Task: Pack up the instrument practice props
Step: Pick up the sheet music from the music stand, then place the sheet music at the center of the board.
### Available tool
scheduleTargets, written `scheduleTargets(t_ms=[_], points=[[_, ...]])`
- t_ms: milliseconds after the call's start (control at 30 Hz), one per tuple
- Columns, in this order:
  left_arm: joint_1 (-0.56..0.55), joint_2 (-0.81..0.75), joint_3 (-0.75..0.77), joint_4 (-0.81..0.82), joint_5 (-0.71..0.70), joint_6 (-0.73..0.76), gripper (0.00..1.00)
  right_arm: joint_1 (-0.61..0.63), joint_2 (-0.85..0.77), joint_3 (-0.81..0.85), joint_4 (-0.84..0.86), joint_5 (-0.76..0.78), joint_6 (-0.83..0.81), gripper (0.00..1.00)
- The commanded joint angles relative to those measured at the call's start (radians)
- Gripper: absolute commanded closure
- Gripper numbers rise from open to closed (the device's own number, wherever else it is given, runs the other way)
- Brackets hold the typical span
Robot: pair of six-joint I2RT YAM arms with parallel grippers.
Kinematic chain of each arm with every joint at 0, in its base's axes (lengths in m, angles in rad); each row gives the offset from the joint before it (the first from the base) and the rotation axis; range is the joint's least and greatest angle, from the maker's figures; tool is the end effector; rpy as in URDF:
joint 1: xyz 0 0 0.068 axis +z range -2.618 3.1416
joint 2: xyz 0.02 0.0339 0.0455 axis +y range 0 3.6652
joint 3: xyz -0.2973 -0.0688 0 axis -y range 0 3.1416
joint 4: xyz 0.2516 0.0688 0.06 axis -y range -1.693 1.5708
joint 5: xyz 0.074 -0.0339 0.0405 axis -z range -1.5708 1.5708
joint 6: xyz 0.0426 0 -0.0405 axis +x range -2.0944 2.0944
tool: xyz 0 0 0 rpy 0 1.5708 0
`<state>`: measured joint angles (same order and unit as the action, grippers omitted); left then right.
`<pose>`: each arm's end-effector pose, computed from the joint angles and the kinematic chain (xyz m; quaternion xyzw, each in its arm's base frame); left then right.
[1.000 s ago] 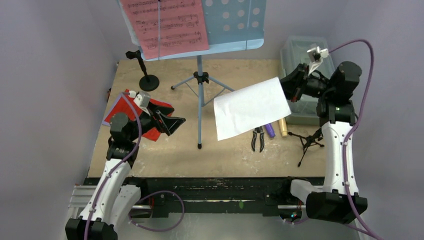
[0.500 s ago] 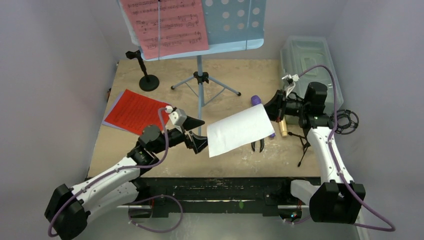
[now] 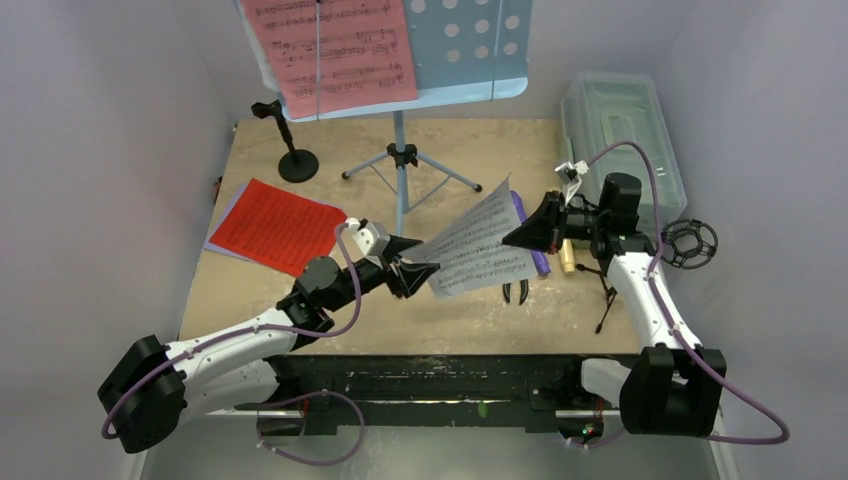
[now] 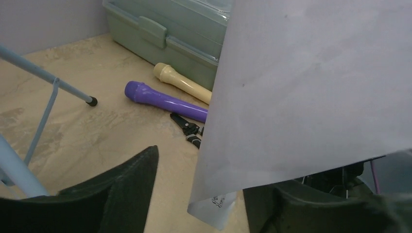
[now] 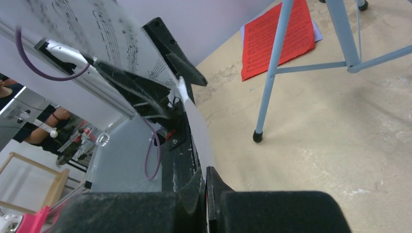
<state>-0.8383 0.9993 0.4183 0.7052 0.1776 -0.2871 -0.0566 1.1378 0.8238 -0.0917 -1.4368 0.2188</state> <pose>0.1398 -0.1667 0.2900 0.2434 0.6163 -0.4480 0.6002 0.2283 0.0293 0.3313 -0.2724 0.6724 0.5814 0.3683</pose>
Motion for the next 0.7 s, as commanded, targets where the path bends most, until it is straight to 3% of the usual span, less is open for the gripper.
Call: scheduleTargets(t_ms=[0,100,200,400,533,667], points=[[-0.003,0.000,0.024,0.032,-0.043,-0.012,0.49,0.006,0.036,0.009,-0.089,-0.045,-0.146,1.00],[-0.002,0.007,0.032,0.002,-0.041,-0.031,0.78,0.006,0.059,0.035,-0.192,-0.042,-0.289,1.00],[-0.003,0.009,0.036,-0.021,-0.041,-0.048,0.99,0.006,0.072,0.042,-0.248,-0.043,-0.357,1.00],[-0.002,-0.012,0.046,-0.089,-0.084,-0.075,1.00,0.006,0.062,0.020,-0.256,-0.048,-0.412,1.00],[-0.002,-0.019,0.066,-0.155,-0.112,-0.091,1.00,0.006,0.038,0.006,-0.266,-0.035,-0.456,0.80],[-0.001,-0.020,0.105,-0.240,-0.130,-0.096,1.00,0.006,0.002,-0.013,-0.274,-0.006,-0.494,0.46]])
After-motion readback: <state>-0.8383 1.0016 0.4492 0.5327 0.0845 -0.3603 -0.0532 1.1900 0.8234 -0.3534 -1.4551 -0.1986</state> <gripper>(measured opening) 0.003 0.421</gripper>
